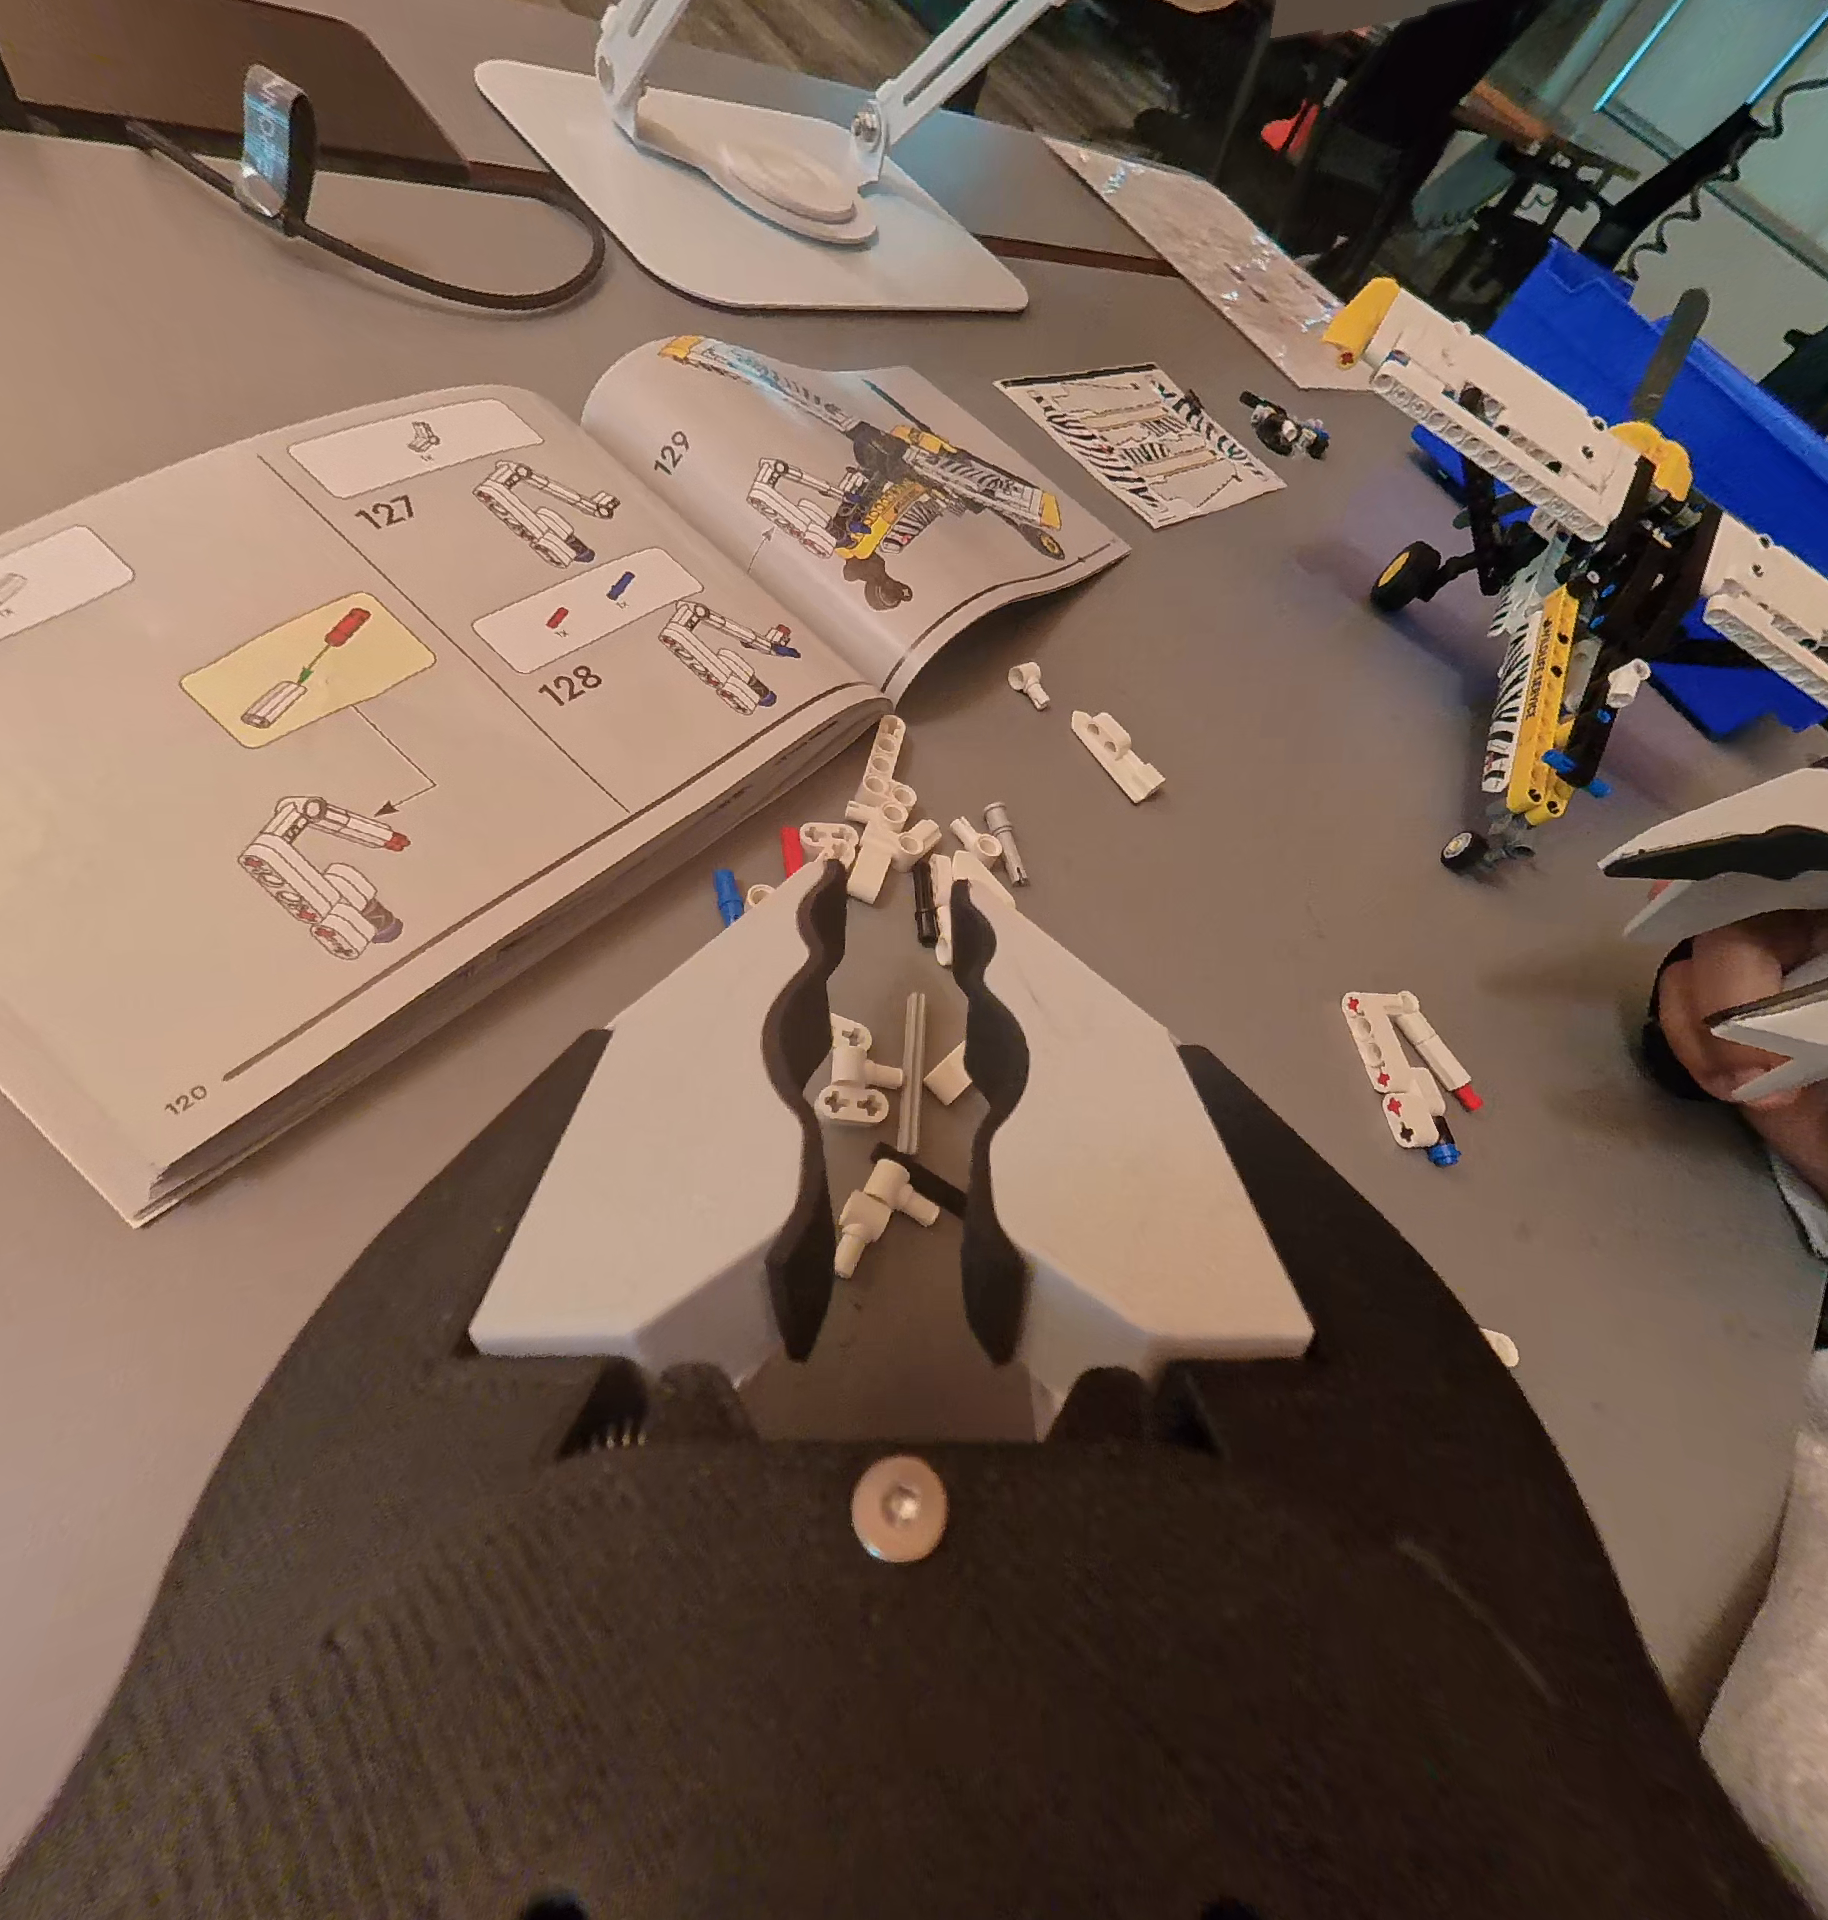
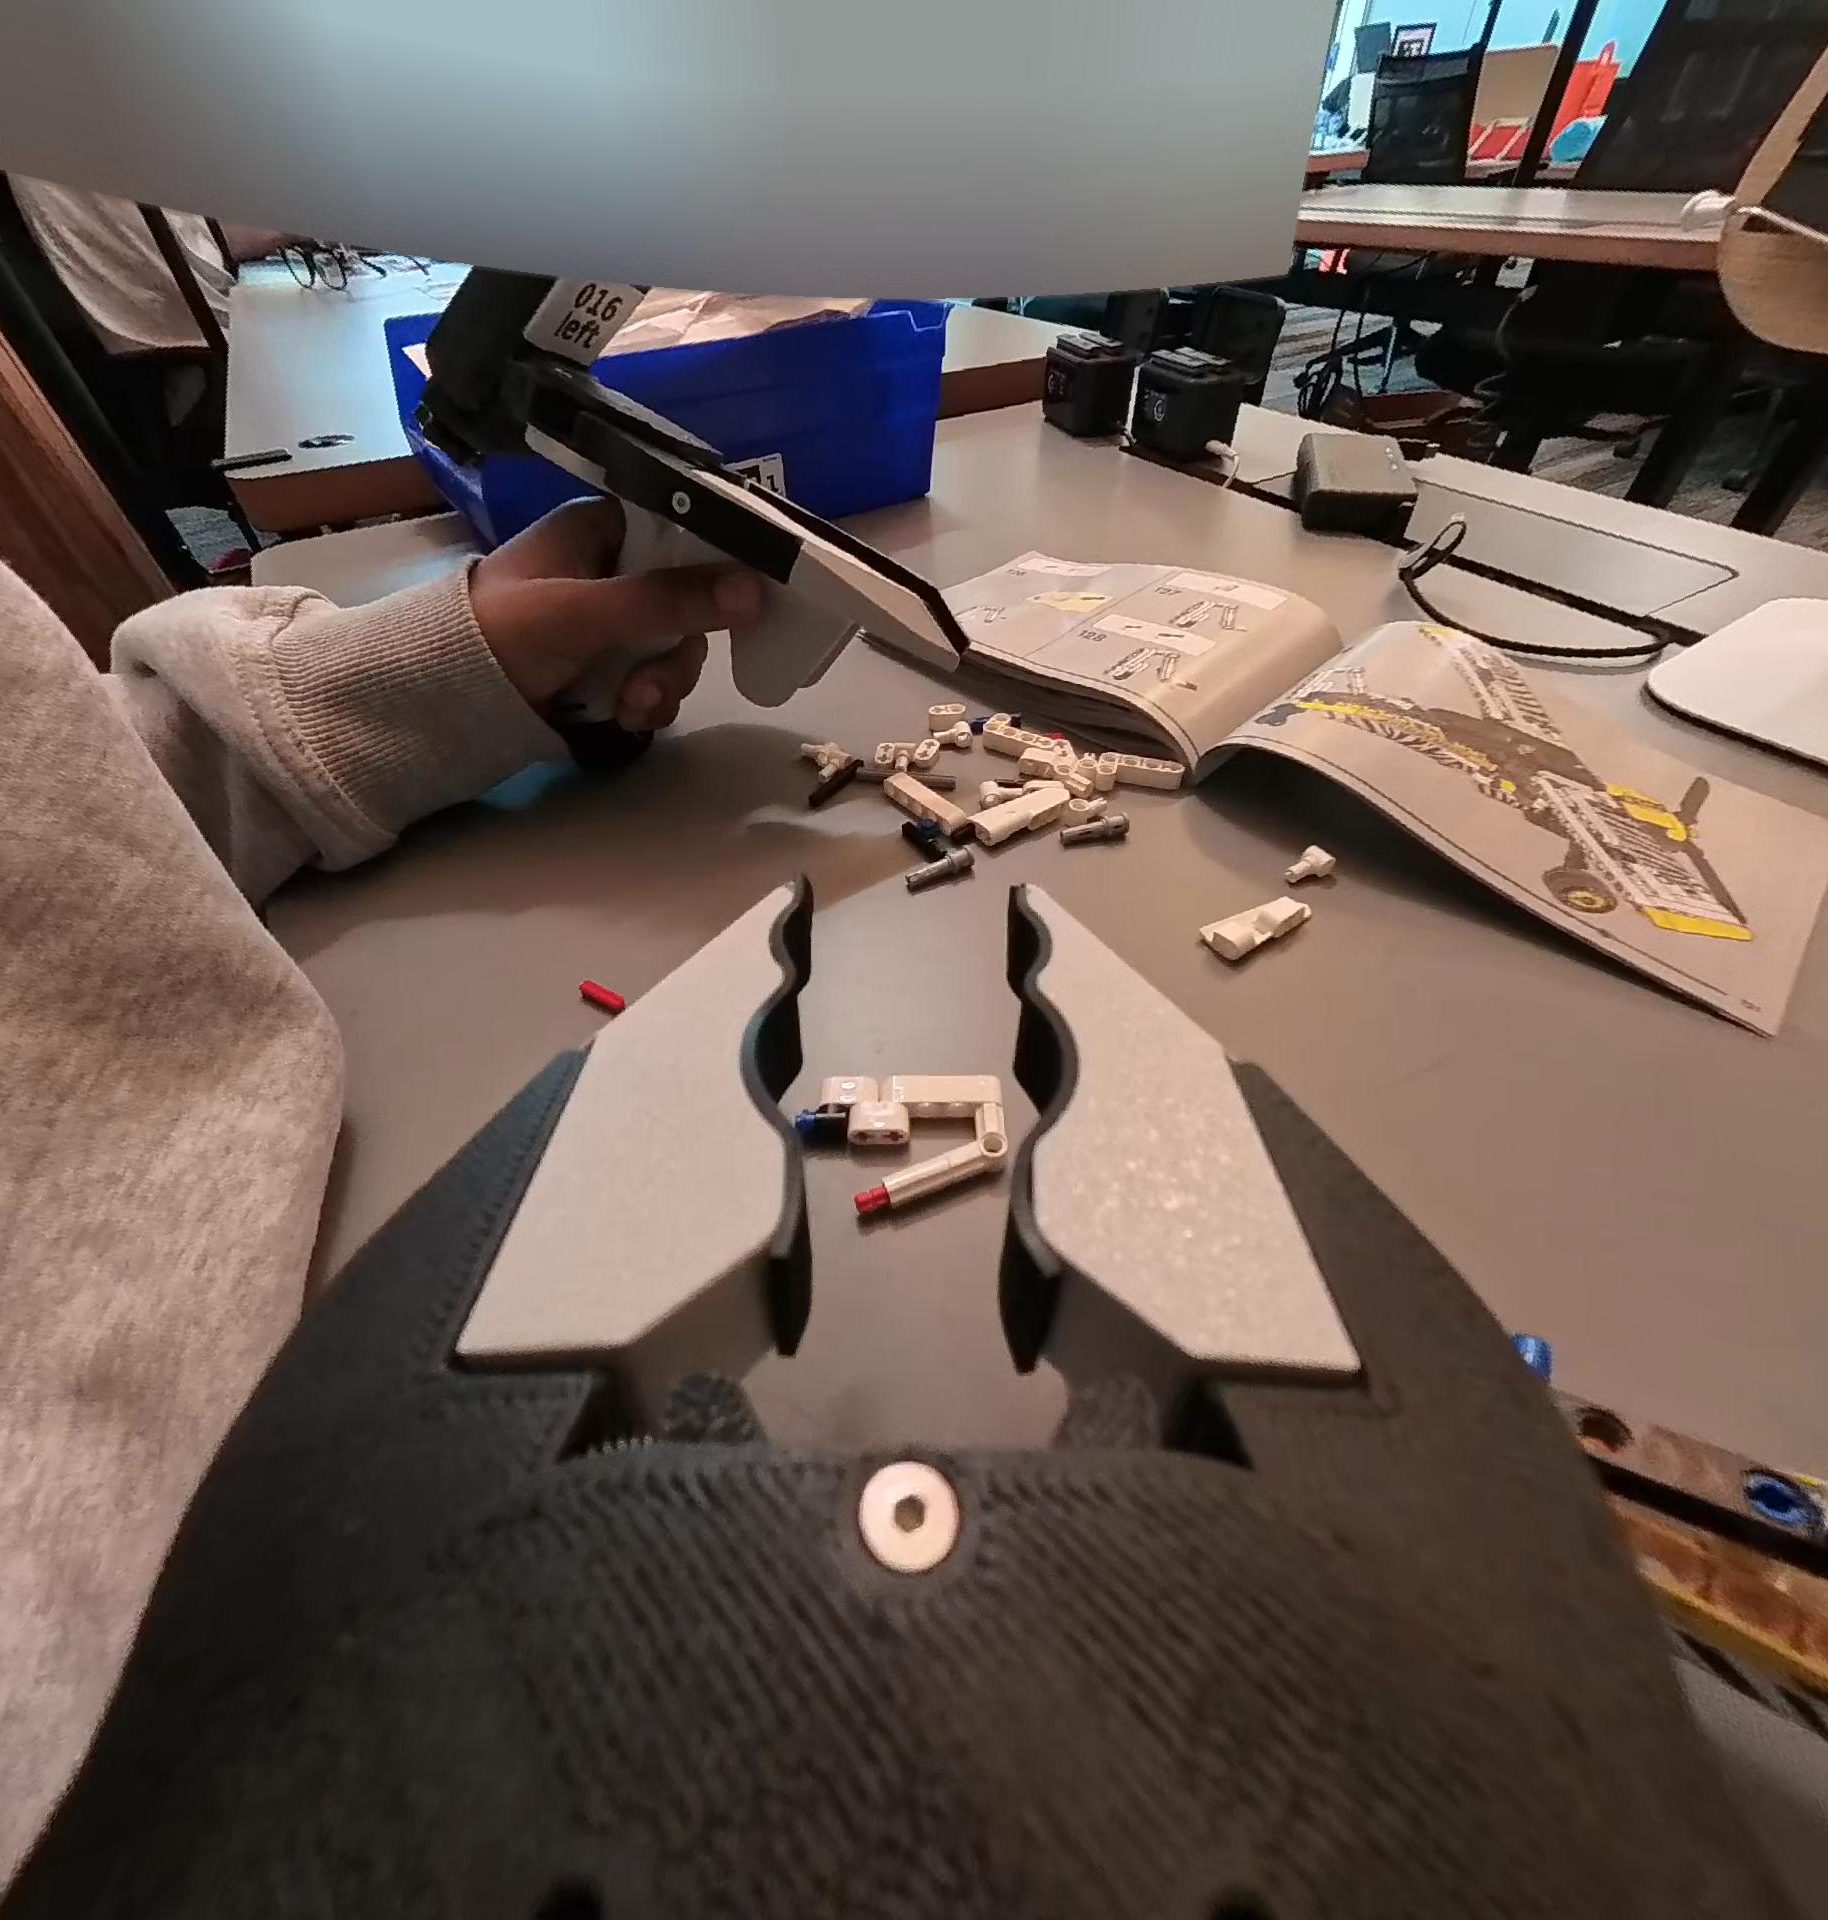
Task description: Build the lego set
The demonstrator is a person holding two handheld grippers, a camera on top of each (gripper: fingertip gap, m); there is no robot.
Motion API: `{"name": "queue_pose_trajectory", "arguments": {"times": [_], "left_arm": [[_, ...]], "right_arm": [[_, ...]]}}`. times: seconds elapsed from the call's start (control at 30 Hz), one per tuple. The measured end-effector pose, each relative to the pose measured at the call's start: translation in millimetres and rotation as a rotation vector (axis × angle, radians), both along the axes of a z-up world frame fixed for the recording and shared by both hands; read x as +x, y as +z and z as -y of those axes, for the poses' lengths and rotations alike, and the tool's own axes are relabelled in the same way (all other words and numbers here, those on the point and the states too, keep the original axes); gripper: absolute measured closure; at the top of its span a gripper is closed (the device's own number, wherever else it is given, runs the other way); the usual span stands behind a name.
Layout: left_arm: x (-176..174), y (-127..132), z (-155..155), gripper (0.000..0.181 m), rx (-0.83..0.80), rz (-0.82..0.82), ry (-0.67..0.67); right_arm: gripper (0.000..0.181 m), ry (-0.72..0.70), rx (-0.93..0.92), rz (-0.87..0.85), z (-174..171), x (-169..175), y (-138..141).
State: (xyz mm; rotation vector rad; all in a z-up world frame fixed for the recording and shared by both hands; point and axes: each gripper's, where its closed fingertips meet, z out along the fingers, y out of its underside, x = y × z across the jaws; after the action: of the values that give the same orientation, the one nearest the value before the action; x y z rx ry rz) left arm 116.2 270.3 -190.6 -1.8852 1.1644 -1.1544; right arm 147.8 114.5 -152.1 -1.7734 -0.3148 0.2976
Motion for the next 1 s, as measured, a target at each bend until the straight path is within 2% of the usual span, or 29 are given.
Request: {"name": "queue_pose_trajectory", "arguments": {"times": [1.0], "left_arm": [[1.7,-1.4,2.3,0.160,-0.011,-0.005,-0.013]], "right_arm": [[0.146,-0.004,0.001,-0.006,1.6,0.3,1.0]]}}
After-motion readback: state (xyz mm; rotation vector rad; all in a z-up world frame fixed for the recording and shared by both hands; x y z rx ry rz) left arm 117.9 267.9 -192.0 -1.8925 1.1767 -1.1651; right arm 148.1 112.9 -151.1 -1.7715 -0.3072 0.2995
